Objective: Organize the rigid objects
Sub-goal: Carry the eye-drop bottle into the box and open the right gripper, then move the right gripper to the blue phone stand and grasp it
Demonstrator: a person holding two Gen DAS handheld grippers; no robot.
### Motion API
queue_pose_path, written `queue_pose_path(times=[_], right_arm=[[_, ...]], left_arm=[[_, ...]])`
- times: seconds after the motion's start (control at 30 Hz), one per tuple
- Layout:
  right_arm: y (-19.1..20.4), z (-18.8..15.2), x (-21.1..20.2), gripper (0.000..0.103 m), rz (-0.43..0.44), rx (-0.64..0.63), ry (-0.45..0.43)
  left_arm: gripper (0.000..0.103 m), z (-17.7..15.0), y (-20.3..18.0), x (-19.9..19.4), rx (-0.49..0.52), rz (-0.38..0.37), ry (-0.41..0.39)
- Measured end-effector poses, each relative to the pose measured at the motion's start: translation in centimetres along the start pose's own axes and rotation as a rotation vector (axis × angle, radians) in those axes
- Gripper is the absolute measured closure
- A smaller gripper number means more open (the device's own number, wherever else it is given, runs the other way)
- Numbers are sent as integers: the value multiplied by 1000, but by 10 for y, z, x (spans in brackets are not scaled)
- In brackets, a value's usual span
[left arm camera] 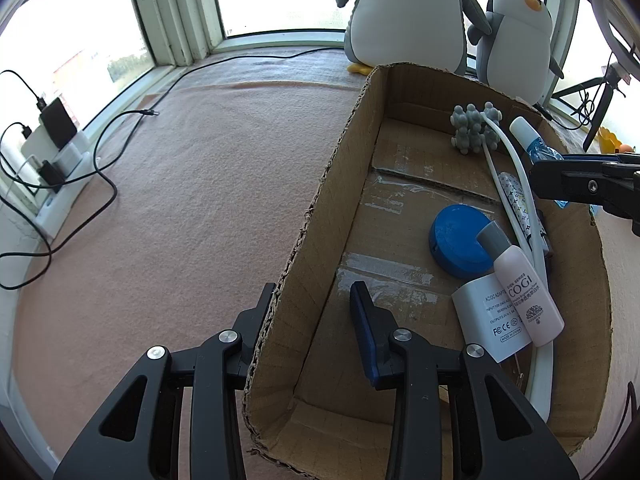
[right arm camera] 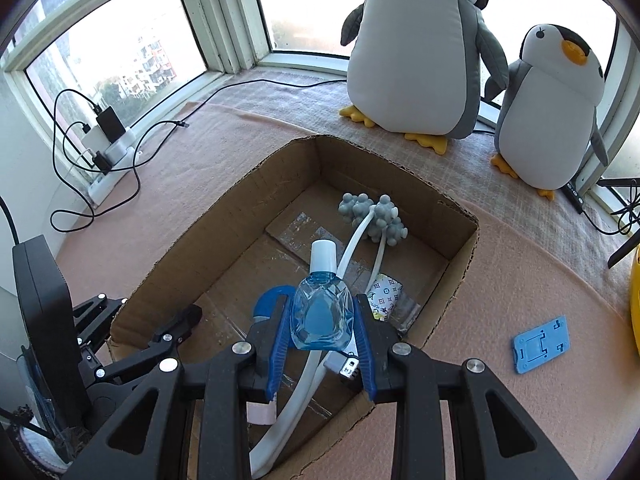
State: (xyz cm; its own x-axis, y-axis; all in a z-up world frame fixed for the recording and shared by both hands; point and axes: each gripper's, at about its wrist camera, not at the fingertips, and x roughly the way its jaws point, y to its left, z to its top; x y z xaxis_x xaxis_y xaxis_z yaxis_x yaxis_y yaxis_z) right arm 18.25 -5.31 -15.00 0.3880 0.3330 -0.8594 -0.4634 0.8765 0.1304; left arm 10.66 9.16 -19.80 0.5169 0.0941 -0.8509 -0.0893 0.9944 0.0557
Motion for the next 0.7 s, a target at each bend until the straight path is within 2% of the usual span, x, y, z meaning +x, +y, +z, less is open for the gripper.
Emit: queue_pose_path(times=[0.1,0.23,0.5,0.7], right_arm=[[4,0,-1,74,-6,-16,-9],[4,1,-5,53,-18,-17,-29],[-7,-2,-14,53,-5,12,-63],[-30,-10,-28,53,-7,69,-86]], left_arm=[[68,0,0,0,0,0,0],[68,0,0,0,0,0,-1],[68,0,1,0,2,1,-1],[68,0,1,0,2,1,-1]])
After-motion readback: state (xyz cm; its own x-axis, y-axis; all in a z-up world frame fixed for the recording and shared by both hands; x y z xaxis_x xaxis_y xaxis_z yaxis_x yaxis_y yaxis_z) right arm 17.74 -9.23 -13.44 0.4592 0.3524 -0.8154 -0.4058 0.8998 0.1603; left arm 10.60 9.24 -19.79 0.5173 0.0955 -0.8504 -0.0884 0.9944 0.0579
